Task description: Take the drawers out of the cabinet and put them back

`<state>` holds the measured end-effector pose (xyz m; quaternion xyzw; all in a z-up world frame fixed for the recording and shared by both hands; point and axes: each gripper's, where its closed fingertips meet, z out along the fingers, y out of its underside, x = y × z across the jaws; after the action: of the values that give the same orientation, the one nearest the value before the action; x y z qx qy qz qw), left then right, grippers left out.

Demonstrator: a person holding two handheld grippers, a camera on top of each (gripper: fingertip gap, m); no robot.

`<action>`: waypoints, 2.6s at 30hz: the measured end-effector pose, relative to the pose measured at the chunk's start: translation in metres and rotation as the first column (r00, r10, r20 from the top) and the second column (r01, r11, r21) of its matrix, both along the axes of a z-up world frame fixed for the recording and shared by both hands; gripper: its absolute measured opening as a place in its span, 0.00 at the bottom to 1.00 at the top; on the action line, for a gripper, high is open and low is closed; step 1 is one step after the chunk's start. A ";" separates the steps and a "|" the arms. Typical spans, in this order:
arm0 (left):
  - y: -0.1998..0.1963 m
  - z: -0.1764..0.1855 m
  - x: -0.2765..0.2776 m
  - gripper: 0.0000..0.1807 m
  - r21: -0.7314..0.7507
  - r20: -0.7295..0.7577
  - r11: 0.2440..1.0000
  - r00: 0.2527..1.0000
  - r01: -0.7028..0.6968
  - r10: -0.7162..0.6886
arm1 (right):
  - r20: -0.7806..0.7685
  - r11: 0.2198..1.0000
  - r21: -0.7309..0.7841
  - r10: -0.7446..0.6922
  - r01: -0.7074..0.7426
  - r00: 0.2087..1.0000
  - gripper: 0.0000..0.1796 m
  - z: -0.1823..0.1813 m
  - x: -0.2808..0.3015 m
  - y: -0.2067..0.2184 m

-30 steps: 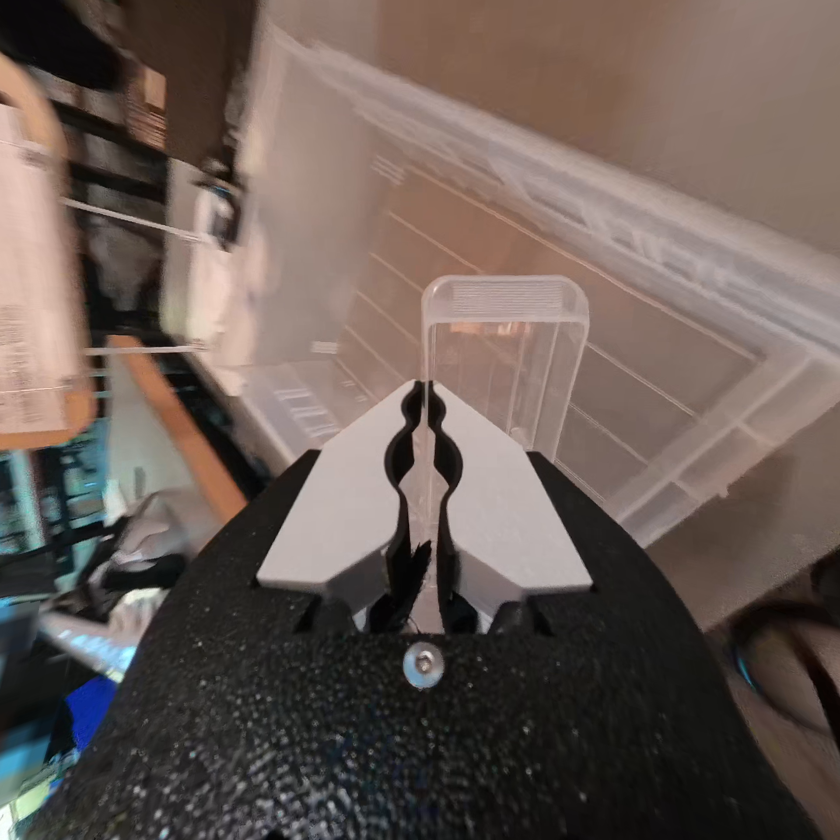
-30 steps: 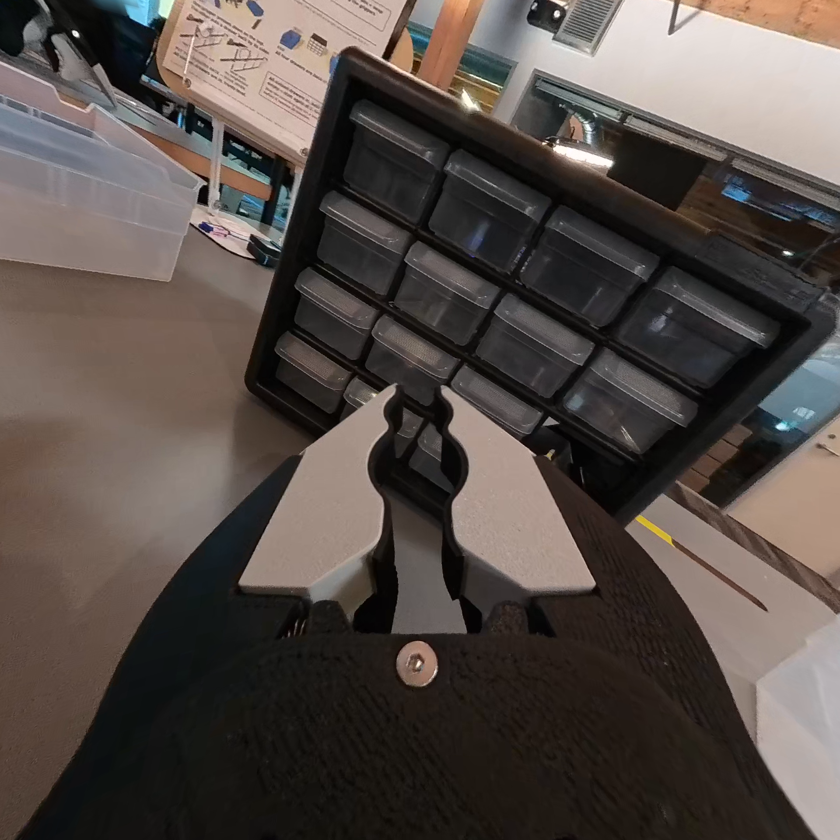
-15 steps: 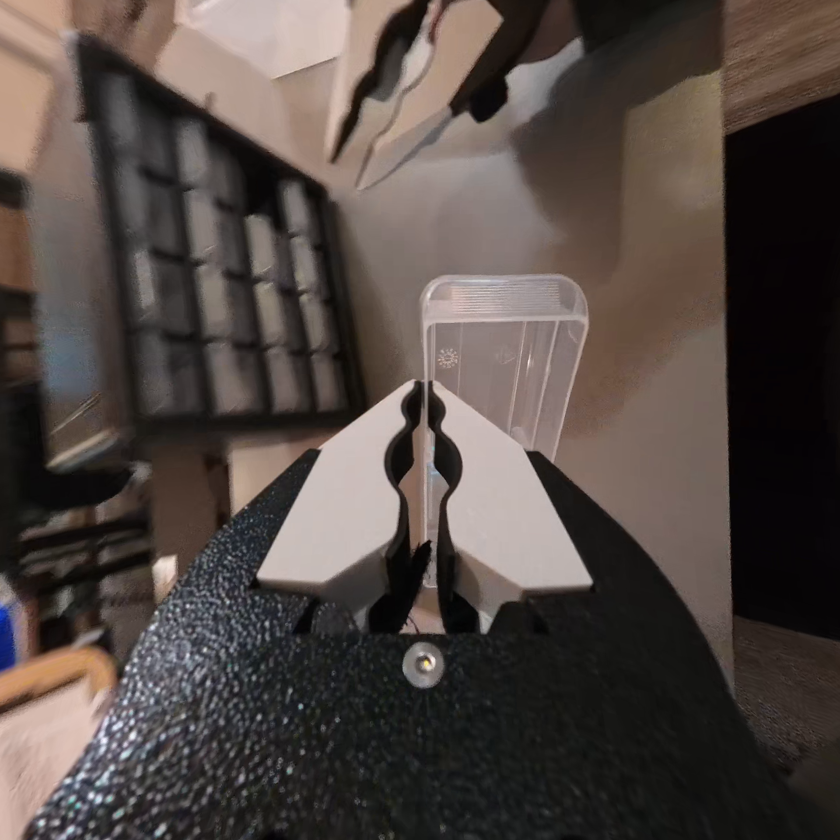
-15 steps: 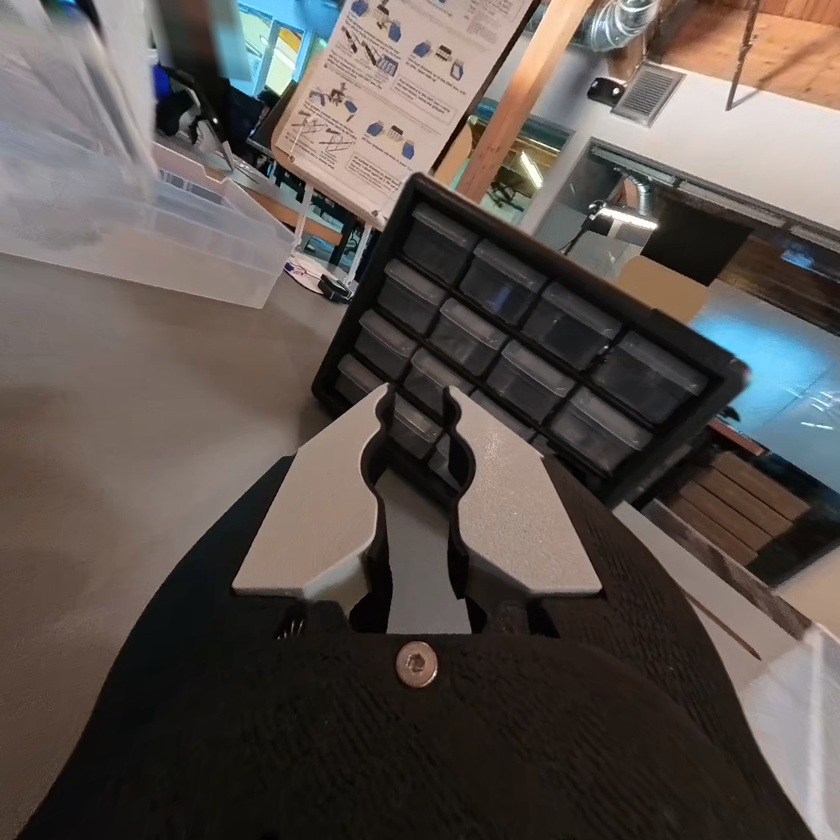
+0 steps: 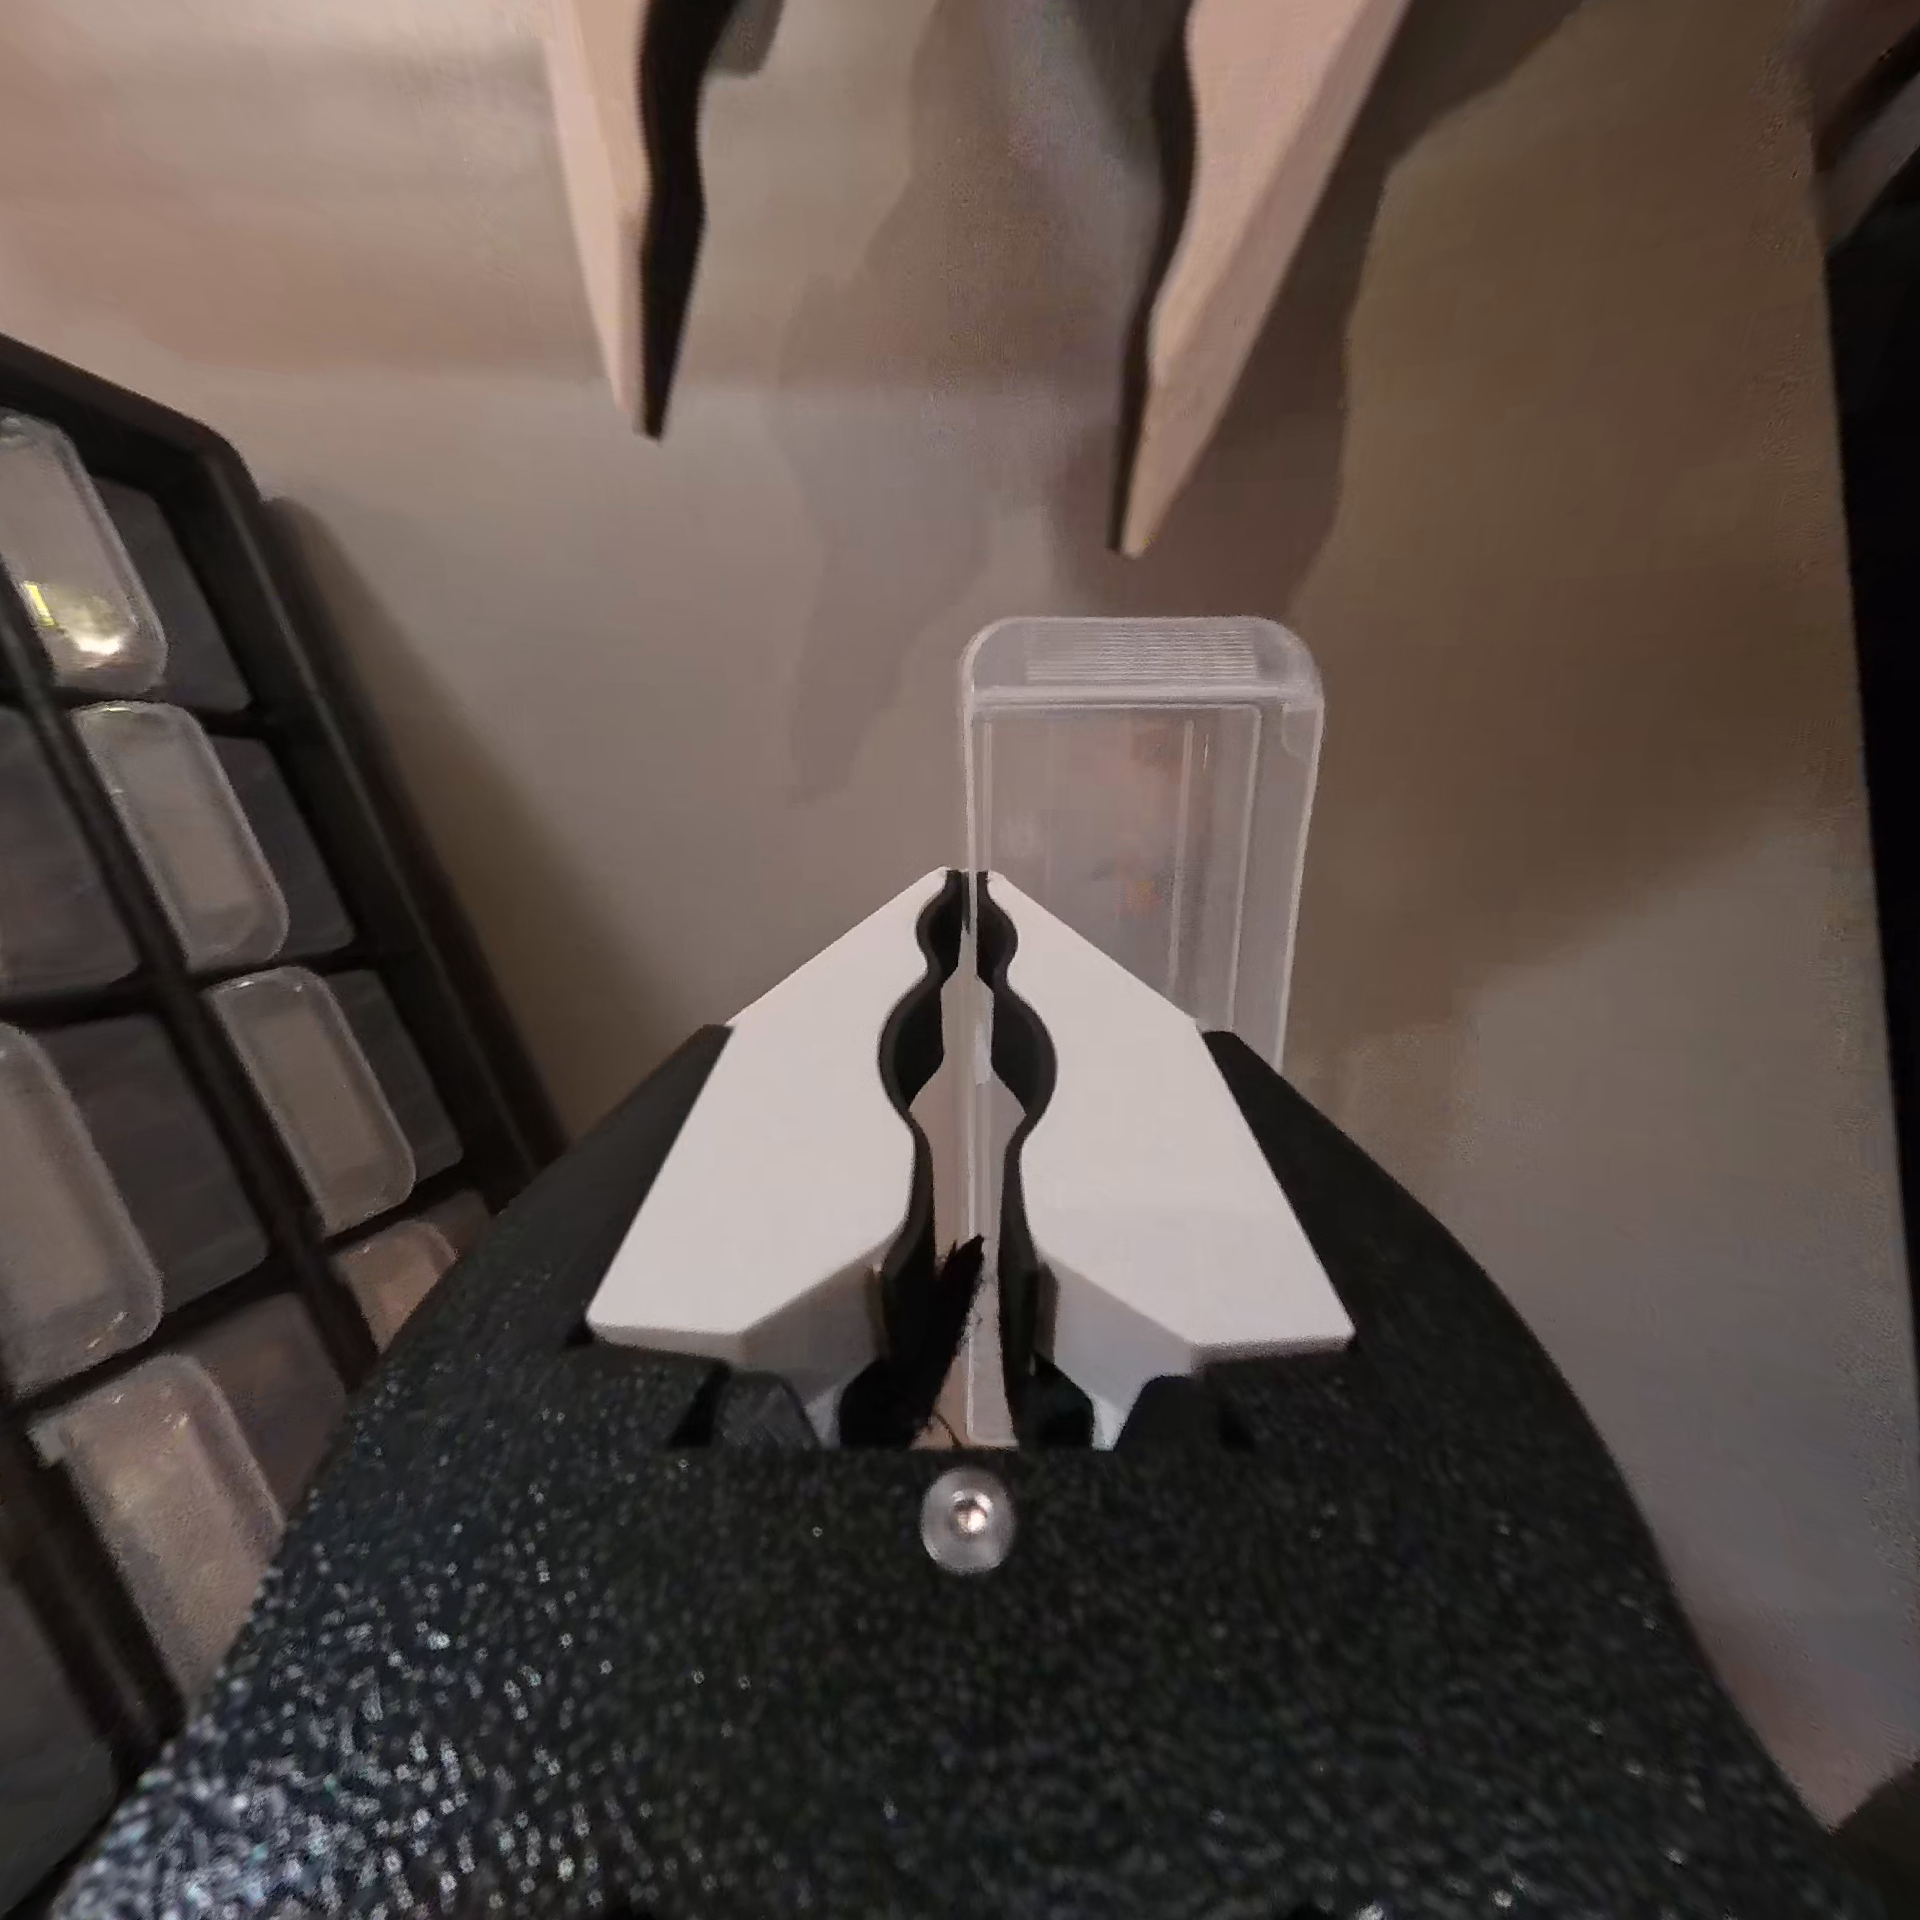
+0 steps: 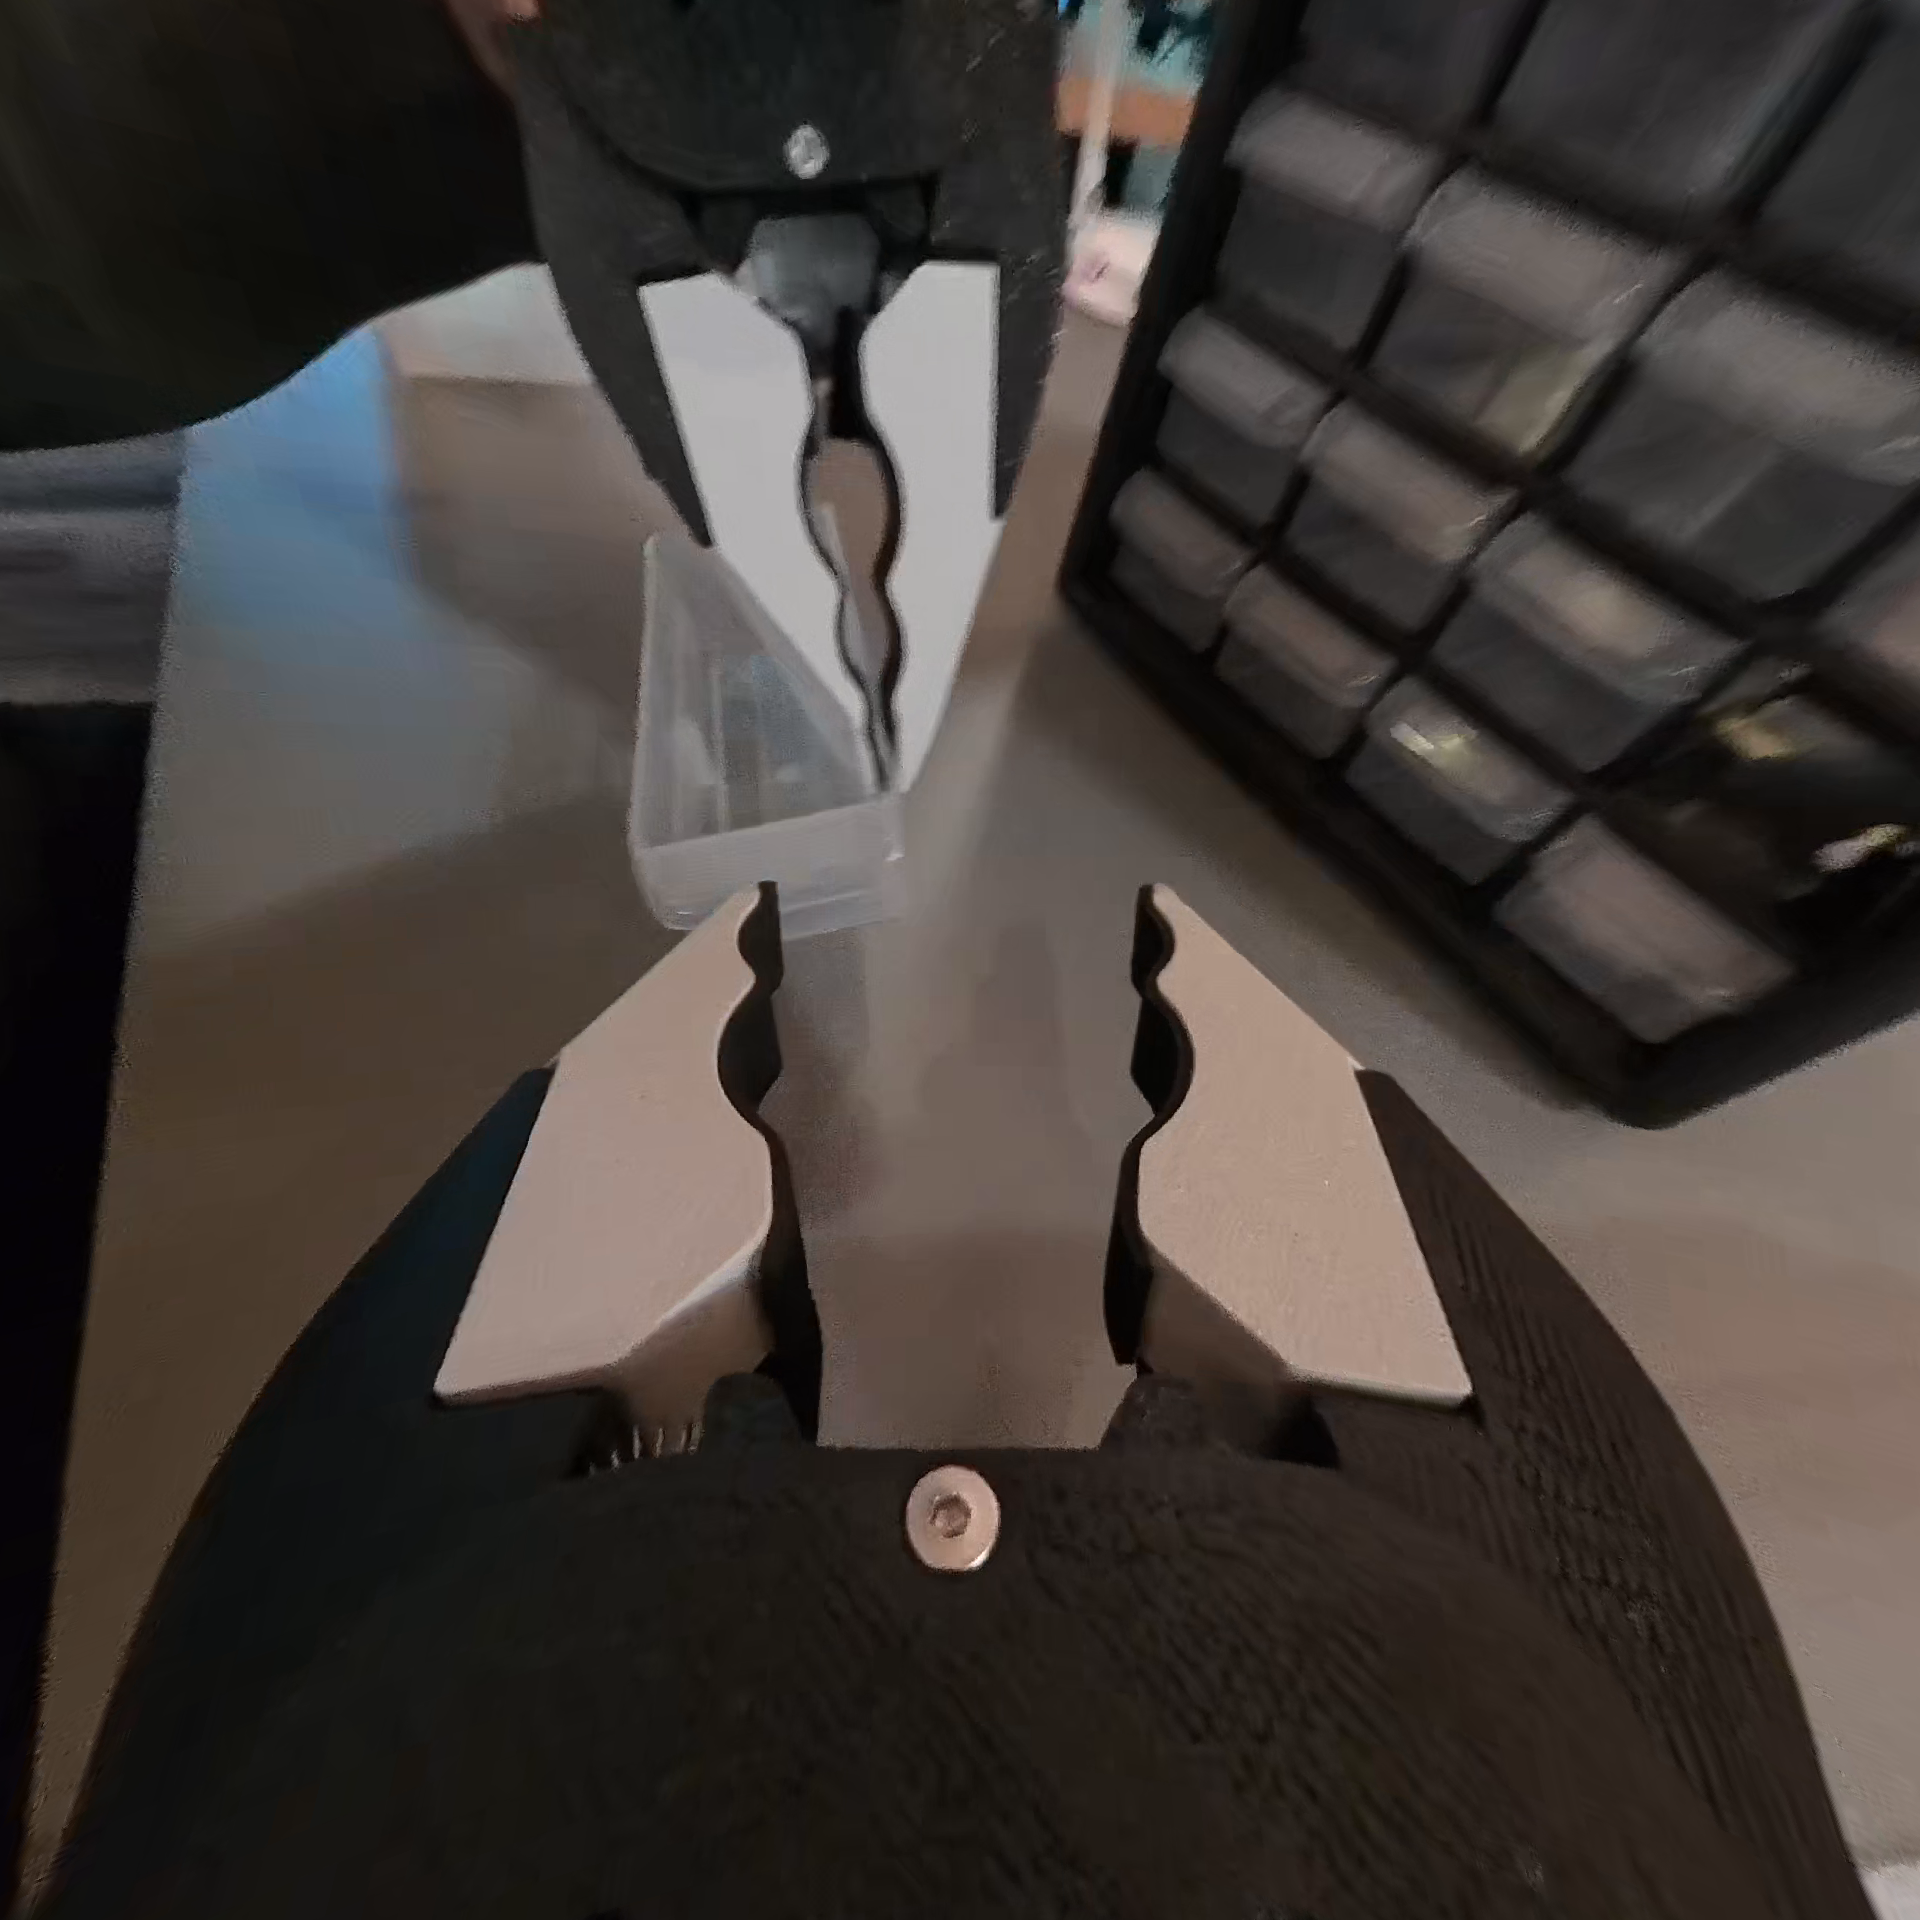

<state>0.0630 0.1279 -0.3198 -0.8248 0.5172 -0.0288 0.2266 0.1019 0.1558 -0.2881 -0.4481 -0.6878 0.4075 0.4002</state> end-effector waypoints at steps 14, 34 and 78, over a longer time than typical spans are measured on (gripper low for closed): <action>0.005 0.055 -0.028 0.28 0.281 0.313 0.929 0.938 -0.240 0.148 | 0.150 0.985 -0.024 0.173 -0.171 0.973 0.60 -0.031 -0.026 -0.038; 0.030 0.187 -0.087 0.60 0.594 0.560 0.602 0.812 -0.534 0.167 | -0.022 0.978 -0.021 -0.207 0.206 0.978 0.39 0.023 -0.008 0.027; 0.098 0.149 -0.139 0.64 0.425 0.141 0.825 0.928 -0.371 0.345 | -0.008 0.699 -0.154 -0.708 0.698 0.706 0.32 0.075 -0.018 0.122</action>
<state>-0.0759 0.2262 -0.1709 -0.8321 0.3392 0.1090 0.4251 0.0840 0.2775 -0.2127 -0.6896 -0.4206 0.2856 0.5157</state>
